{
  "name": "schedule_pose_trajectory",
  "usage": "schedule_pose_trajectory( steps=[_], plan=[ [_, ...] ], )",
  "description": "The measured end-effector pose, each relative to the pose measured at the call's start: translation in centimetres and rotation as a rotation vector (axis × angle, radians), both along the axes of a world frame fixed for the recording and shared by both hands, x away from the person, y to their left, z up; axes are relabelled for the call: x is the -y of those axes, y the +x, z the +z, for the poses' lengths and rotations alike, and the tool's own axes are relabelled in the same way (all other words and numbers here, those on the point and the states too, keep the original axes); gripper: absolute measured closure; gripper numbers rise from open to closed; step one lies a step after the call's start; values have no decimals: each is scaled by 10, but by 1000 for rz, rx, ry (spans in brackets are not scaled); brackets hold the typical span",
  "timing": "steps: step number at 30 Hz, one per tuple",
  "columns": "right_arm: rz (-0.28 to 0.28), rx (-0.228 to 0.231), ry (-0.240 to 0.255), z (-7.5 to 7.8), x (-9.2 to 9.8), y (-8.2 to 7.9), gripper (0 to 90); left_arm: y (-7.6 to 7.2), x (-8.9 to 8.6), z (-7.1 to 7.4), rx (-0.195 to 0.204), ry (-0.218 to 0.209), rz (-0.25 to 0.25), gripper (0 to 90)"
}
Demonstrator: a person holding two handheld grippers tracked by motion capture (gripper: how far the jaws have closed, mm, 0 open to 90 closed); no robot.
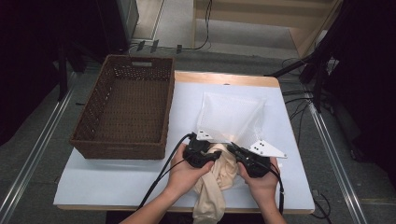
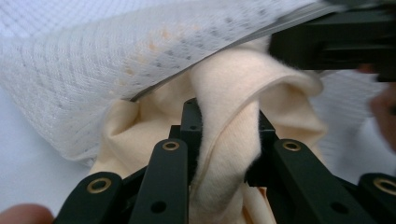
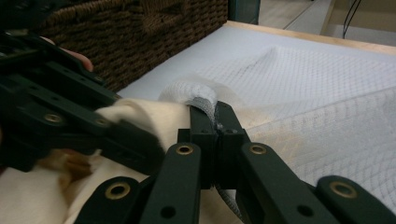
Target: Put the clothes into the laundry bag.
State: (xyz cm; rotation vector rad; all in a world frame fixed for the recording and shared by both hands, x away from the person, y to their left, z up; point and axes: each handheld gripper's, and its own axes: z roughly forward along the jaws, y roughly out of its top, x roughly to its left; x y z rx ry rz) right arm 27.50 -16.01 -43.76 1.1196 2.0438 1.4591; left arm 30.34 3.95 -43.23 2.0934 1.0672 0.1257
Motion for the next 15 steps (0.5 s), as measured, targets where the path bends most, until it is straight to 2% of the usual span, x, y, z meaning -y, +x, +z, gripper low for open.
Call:
schedule_pose_trajectory(
  steps=[1,3,5,8,10,11,12,13,15],
  plan=[
    [3,-4,-5,-1,-1,0,900,2,3,-7,-7,9,-8,742],
    [14,-10,-13,-4,-2,0,899,9,8,-17,-53,13,-48,700],
    [18,-14,-19,-5,-2,-1,899,8,8,-13,-47,10,-52,658],
    [15,-17,-19,-6,0,-2,899,-1,3,-2,-14,-13,-112,491],
    [10,-17,-16,-7,2,-1,899,-5,-2,4,-6,-20,-126,454],
    [10,-19,-13,-7,2,0,899,-7,-3,6,-7,-20,-135,455],
    [6,-22,-8,-8,2,0,899,-7,-3,5,-7,-9,-137,498],
    [5,-22,-8,-8,2,0,899,-6,-3,3,-20,29,-136,524],
    [8,-25,-9,-7,1,-1,900,-2,-1,-4,-87,46,-143,586]
  ],
)
